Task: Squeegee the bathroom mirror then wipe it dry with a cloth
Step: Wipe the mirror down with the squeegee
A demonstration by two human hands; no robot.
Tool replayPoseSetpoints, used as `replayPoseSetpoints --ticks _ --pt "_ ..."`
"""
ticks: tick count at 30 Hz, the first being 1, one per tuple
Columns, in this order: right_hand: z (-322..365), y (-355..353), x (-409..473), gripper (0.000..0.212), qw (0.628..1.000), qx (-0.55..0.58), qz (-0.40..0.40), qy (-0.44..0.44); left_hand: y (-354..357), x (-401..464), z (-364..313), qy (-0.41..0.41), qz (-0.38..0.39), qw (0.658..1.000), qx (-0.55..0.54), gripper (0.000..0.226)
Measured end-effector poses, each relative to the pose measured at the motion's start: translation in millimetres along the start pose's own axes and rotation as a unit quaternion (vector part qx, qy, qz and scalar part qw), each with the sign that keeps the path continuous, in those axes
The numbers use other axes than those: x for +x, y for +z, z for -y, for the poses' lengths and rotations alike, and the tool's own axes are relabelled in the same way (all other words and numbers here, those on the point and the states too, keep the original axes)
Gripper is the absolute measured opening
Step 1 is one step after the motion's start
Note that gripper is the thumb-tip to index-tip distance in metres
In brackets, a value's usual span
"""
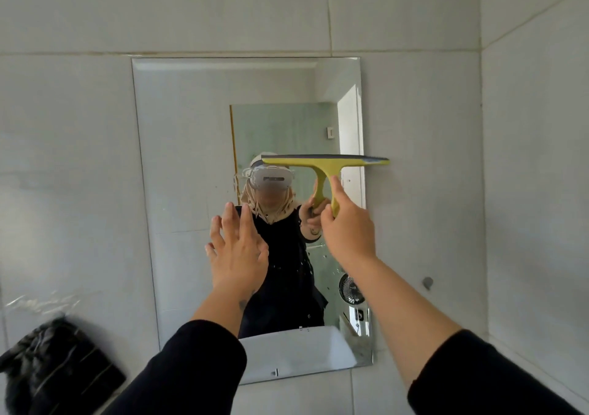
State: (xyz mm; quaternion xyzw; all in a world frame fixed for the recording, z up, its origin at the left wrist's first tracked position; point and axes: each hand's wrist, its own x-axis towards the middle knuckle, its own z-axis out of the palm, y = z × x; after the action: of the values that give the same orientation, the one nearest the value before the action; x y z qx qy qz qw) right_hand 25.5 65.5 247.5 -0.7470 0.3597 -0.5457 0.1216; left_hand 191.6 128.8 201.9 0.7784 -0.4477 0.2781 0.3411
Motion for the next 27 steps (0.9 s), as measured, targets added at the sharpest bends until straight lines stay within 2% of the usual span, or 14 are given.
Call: replayPoseSetpoints --ticks 6,11,14,19,23,27 --pt "32.7 37.6 -17.1 0.055 0.985 0.162 -0.016 0.066 -9.4 -4.0 18.3 -0.002 -0.004 1.000 0.003 0.076" --pt "54.5 53.2 -24.5 0.058 0.982 0.173 -0.021 0.067 -22.1 -10.0 42.1 -0.024 0.004 0.999 0.023 0.085" --pt "71.3 65.3 -30.9 0.057 0.988 0.147 -0.011 0.047 -24.5 -18.4 54.8 -0.048 0.011 0.998 0.024 0.088" --pt "99.8 81.1 -39.5 0.058 0.996 0.066 0.033 -0.042 -23.1 -31.0 72.8 -0.094 0.036 0.995 0.024 0.091" --pt "117.1 88.5 -46.0 0.058 0.990 -0.011 0.055 -0.132 -22.0 -38.3 83.2 -0.120 0.045 0.992 0.013 0.093" --pt "119.9 93.8 -46.7 0.060 0.977 -0.081 0.088 -0.176 -25.1 -43.4 92.3 -0.147 0.042 0.988 0.018 0.093"
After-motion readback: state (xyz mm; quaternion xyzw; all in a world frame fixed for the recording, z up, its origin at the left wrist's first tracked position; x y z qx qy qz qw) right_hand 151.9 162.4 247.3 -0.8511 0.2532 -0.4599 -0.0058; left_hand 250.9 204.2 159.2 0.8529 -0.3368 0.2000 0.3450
